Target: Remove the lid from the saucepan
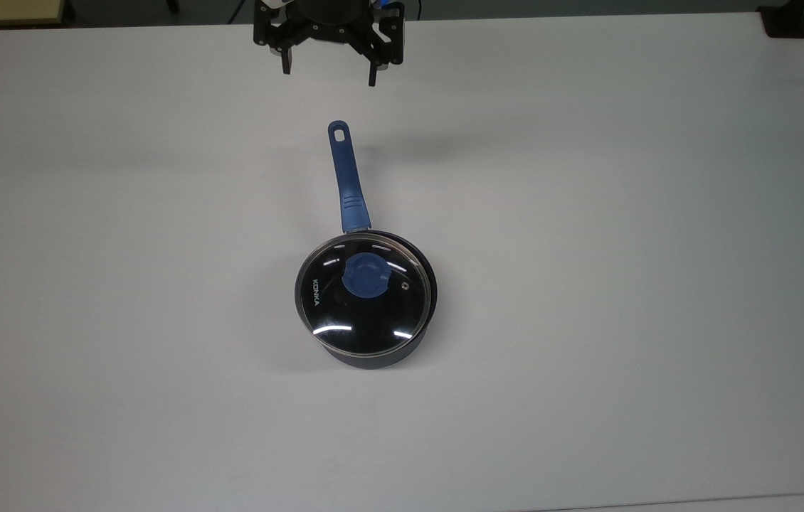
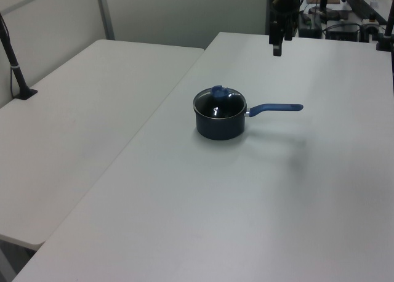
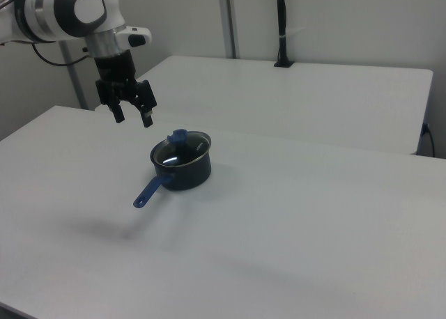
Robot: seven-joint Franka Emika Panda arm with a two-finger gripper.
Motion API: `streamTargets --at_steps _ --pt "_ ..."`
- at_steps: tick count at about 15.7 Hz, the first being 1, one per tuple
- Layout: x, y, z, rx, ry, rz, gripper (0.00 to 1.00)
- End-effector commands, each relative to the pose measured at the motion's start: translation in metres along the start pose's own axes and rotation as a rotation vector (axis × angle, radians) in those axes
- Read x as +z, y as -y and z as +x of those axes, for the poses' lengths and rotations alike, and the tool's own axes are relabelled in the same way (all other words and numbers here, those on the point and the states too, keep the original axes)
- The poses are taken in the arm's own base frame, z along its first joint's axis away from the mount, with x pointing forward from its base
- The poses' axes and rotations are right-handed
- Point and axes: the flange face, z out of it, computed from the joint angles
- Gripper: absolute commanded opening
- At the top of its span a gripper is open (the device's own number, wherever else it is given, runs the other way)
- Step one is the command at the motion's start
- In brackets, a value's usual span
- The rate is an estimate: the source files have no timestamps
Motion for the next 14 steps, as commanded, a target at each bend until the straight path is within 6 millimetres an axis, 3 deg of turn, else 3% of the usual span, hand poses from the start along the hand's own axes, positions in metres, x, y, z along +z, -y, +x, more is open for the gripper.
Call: streamTargets --at_steps 1,8,12,14 --pt "0.003 -0.004 -0.004 0.002 -0.006 -0.007 1.0" --pt "0.007 -0.001 -0.002 -0.002 -0.005 -0.007 1.0" --pt "0.018 0.006 0.01 -0.023 -0.019 0.002 1.0" --pt "0.024 0.011 0.027 -0.037 -0.071 0.013 1.0"
